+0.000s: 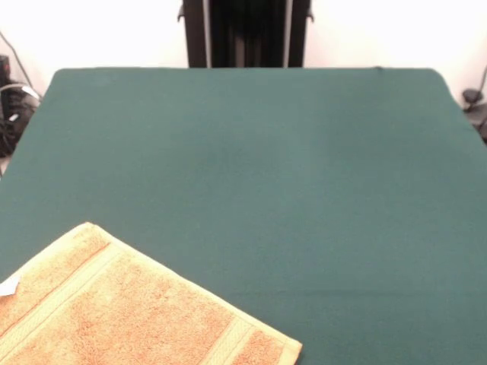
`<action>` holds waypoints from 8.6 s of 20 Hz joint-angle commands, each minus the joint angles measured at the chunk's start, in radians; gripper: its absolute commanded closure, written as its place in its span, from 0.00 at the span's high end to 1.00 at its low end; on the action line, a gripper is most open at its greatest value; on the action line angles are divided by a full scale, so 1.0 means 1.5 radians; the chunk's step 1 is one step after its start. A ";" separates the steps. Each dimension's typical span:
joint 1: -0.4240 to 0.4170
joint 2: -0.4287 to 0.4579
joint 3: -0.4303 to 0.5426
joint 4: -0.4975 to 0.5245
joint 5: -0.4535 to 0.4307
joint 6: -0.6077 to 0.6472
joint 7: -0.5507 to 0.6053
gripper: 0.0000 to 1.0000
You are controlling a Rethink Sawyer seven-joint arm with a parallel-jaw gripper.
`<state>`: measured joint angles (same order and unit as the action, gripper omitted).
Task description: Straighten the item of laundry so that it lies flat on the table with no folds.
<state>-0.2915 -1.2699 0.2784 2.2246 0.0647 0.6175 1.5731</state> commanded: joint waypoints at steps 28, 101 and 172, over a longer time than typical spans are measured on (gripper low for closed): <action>0.015 0.027 0.060 0.045 -0.006 0.070 -0.029 1.00; 0.022 0.033 0.057 0.029 -0.022 0.076 -0.017 1.00; 0.037 0.509 -0.036 -0.492 -0.194 0.183 -0.082 1.00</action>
<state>-0.1717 -0.4636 0.1813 1.5293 -0.1807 0.7637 1.5731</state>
